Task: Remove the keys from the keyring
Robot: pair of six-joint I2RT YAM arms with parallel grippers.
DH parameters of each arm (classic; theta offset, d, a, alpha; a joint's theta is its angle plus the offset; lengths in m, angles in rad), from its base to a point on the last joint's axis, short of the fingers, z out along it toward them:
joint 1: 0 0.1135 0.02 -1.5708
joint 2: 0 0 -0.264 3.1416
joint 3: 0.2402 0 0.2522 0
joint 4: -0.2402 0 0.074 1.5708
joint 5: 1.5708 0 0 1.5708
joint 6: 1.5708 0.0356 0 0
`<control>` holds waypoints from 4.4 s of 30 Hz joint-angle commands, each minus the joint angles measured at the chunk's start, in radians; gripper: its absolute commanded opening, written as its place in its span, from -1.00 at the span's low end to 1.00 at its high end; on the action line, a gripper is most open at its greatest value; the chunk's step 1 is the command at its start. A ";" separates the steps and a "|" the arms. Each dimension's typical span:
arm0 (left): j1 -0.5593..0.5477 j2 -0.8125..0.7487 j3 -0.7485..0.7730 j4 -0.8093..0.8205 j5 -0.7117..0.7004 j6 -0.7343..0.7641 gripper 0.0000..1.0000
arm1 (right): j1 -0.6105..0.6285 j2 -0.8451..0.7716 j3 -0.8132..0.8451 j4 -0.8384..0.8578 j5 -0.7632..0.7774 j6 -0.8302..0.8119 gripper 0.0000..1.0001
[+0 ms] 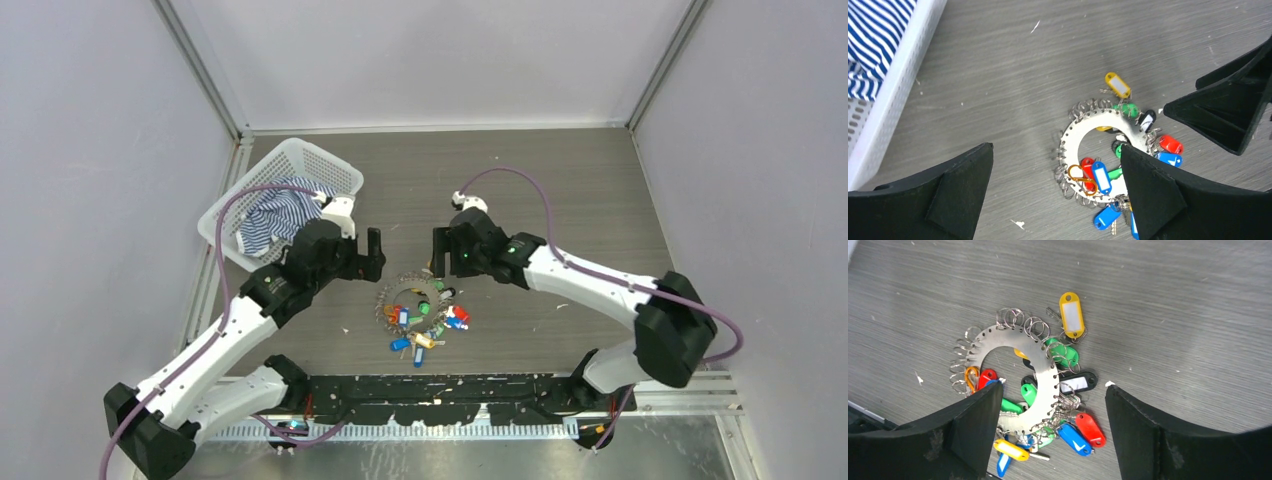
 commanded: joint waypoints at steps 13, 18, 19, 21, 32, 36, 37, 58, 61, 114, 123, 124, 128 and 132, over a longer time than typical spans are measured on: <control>0.103 0.048 -0.031 0.038 0.194 -0.044 0.86 | -0.004 0.319 0.189 0.067 -0.069 -0.002 -0.10; 0.109 0.039 -0.032 0.038 0.195 -0.038 0.85 | -0.002 0.389 0.250 -0.005 -0.039 0.056 -0.22; 0.110 0.036 -0.033 0.038 0.195 -0.037 0.85 | -0.002 0.399 0.258 -0.015 -0.037 0.069 -0.23; 0.112 0.032 -0.033 0.036 0.195 -0.035 0.85 | 0.006 0.417 0.285 -0.045 -0.031 0.089 -0.25; 0.126 0.012 -0.033 0.020 0.195 -0.015 0.84 | 0.036 0.467 0.296 -0.118 0.031 0.191 -0.35; 0.129 0.006 -0.032 0.016 0.195 -0.009 0.84 | 0.036 0.465 0.286 -0.103 0.051 0.203 -0.39; 0.130 0.006 -0.030 0.015 0.216 -0.007 0.84 | 0.036 0.463 0.287 -0.101 0.060 0.204 -0.41; 0.137 0.033 -0.033 0.054 0.302 -0.023 0.81 | 0.029 0.392 0.213 -0.075 0.116 0.169 -0.58; 0.137 0.053 -0.058 0.108 0.364 -0.089 0.77 | 0.010 0.352 0.152 -0.048 0.073 0.153 -0.34; 0.126 0.164 -0.125 0.202 0.446 -0.220 0.38 | 0.041 0.501 0.310 -0.172 0.090 -0.037 0.02; 0.126 0.155 -0.125 0.205 0.442 -0.221 0.36 | 0.052 0.510 0.280 -0.174 0.097 0.027 -0.51; 0.127 0.154 -0.126 0.205 0.442 -0.223 0.36 | 0.050 0.506 0.281 -0.174 0.102 0.027 -0.58; 0.126 0.154 -0.133 0.222 0.451 -0.228 0.25 | 0.046 0.474 0.294 -0.162 0.104 0.025 -0.87; 0.126 0.145 -0.150 0.261 0.467 -0.237 0.23 | 0.046 0.418 0.308 -0.140 0.101 0.018 -0.98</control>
